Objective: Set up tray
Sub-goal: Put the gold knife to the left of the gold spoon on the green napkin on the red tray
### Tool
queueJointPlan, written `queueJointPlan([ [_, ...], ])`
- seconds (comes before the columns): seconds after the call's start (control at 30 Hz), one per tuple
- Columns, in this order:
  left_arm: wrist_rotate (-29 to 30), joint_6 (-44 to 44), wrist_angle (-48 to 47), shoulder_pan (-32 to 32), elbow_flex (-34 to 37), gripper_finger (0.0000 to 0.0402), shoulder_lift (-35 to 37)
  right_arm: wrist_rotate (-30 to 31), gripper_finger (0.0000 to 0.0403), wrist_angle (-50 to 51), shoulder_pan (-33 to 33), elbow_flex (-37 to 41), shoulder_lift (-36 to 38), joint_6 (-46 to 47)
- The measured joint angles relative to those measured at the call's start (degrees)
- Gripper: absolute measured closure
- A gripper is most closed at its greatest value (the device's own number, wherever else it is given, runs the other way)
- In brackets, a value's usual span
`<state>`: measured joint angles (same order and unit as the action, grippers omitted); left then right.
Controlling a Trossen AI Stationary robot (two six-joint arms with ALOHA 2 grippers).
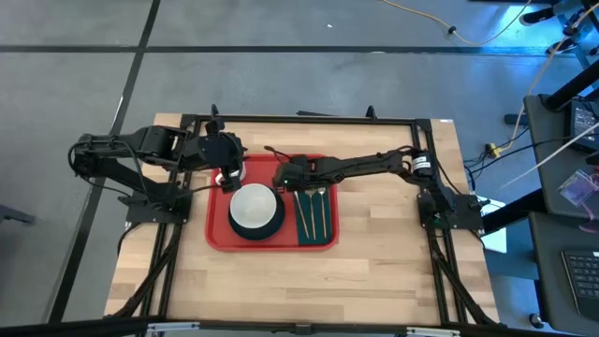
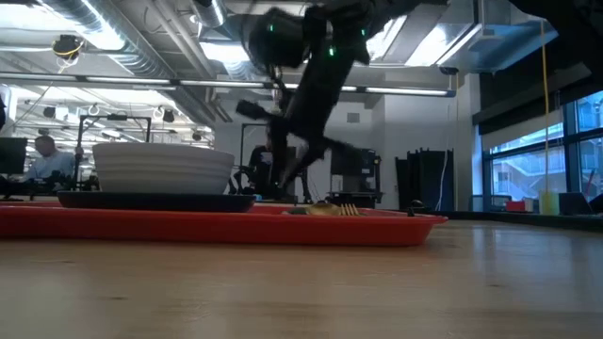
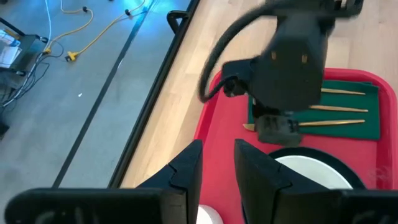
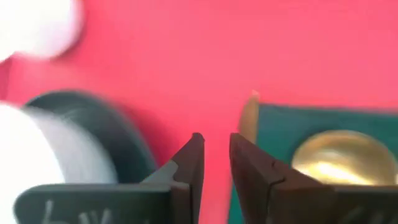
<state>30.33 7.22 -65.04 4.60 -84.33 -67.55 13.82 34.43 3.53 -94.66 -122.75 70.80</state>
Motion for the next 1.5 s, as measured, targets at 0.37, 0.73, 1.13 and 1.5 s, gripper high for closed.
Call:
queueJointPlan([
  [0.37,-0.1,-1.0,-1.2,0.0,0.0,0.0315,0.0,-8.6,0.0324,32.9,-5.9,-10.1,1.1,-37.5],
  [0.73,-0.2,1.9,-1.7,0.0,0.0,0.0316,0.0,-2.2,0.0324,20.1,-11.8,-1.4,1.0,-53.2],
  [1.13,-0.4,10.9,-1.7,0.0,0.0,0.0316,0.0,1.1,0.0324,9.8,-11.9,4.8,1.0,-63.7],
  [1.5,-0.4,12.1,-1.6,0.0,0.0,0.0315,0.0,-6.7,0.0324,4.9,-12.1,8.0,1.0,-64.4],
])
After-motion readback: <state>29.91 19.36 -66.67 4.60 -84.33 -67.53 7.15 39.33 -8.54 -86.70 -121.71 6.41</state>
